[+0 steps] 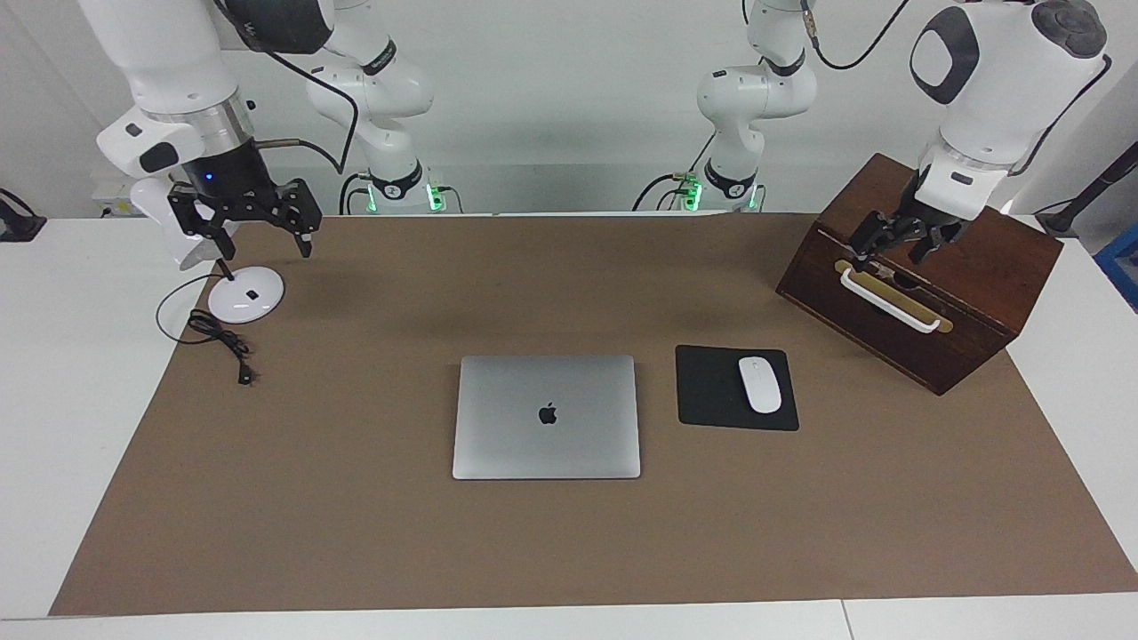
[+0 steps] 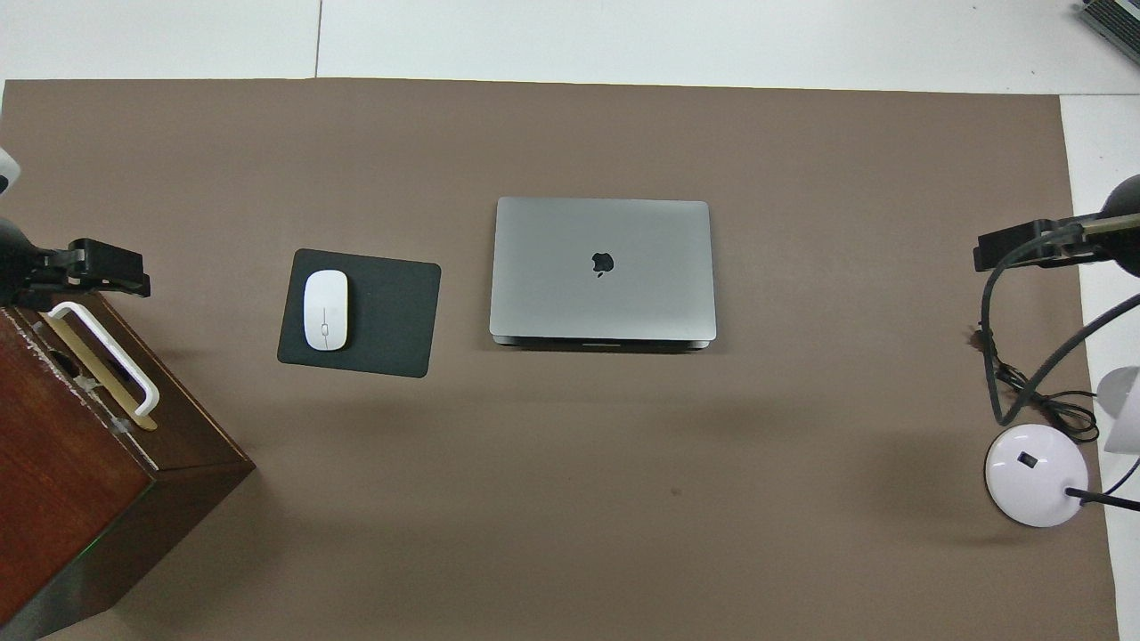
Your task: Close laptop with both arms
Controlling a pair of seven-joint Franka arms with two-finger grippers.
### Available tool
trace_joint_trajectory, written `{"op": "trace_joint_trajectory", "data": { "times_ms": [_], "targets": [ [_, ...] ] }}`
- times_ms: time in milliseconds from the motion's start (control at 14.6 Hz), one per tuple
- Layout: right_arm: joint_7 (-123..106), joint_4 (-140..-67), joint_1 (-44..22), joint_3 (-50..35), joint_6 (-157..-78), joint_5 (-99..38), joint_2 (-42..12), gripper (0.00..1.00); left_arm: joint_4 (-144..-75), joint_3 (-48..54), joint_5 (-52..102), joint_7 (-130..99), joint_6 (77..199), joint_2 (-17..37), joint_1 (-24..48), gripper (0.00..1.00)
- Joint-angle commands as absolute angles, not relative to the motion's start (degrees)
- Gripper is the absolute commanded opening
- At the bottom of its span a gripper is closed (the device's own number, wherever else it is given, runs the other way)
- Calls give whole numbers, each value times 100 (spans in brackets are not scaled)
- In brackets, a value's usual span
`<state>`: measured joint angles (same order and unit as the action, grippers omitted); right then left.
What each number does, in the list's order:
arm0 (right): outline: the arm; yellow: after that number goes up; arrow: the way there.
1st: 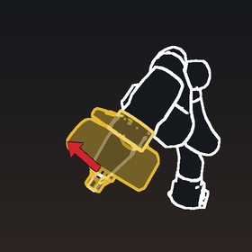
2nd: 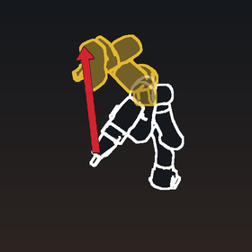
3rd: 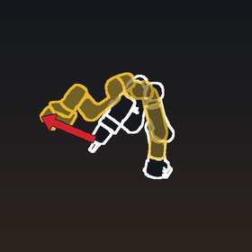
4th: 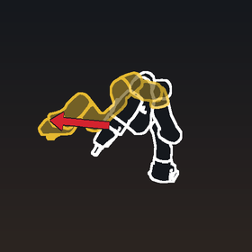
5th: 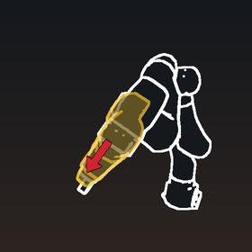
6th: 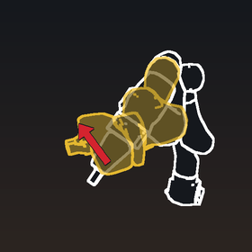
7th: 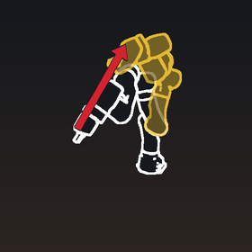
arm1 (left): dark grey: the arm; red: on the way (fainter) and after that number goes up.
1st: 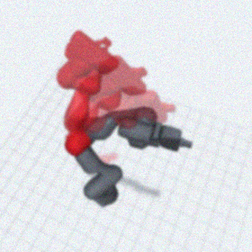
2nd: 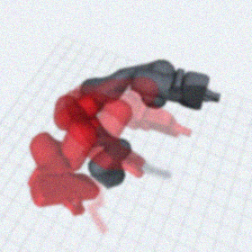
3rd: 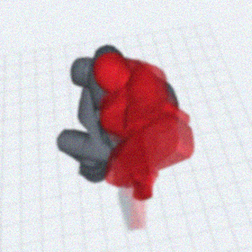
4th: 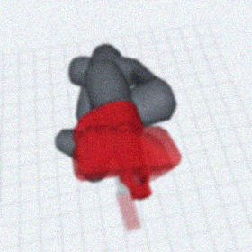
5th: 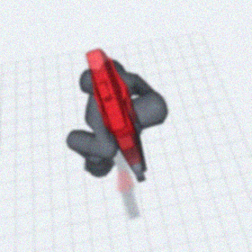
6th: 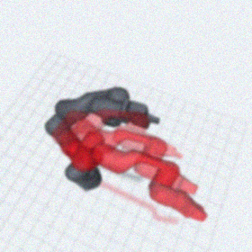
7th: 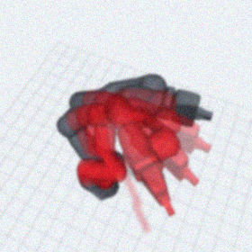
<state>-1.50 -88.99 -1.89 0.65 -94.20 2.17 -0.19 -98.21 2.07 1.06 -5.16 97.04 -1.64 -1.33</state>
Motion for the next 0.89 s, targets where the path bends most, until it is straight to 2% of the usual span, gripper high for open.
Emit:
{"op": "trace_joint_trajectory", "data": {
  "times_ms": [0,822],
  "targets": [
    [-237,-9070,-158,79,-9483,10,123,100,-9773,167,158,-404,9747,-114,-88,100],
    [-26,-9062,-167,79,-9483,-176,123,100,-9773,149,105,-404,9694,-114,-97,100]
  ]
}}
